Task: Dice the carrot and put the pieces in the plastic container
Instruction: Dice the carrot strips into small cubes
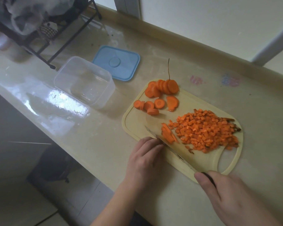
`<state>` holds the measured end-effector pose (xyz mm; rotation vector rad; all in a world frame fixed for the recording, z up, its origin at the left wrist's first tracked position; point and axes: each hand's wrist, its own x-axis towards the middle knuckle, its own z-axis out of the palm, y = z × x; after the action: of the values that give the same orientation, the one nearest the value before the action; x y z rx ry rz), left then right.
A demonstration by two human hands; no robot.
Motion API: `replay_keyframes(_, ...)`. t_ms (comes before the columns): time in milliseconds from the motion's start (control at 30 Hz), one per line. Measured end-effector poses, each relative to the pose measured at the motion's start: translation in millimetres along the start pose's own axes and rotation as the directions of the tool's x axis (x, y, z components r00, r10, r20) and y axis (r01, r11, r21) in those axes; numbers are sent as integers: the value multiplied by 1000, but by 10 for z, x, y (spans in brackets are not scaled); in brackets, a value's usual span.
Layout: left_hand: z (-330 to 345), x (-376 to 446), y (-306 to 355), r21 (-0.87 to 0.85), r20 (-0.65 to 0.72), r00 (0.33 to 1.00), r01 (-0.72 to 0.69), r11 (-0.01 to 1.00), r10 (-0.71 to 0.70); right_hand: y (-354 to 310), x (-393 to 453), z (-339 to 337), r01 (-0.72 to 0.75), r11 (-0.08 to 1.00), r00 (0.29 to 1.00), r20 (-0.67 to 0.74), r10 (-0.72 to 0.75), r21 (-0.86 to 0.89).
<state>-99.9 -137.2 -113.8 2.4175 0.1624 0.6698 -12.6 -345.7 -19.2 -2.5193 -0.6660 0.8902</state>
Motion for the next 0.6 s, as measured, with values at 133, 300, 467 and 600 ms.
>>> replay_keyframes(133,-3,10,2,-12,8,1000,2,1000,-2,-30,-2,13,-46,996,999,26,48,-83)
replay_keyframes(300,3,4,-5,-11,24,1000,-7,1000,8,-119,90,38,-50,983,998,36,57,-176)
replay_keyframes(467,-10,18,-4,-30,19,1000,-1,1000,2,-130,124,47,18,998,1000,-22,-19,-61)
replay_keyframes(600,-8,19,-16,-35,20,1000,-10,999,11,12,30,53,20,1000,999,-30,-20,-15)
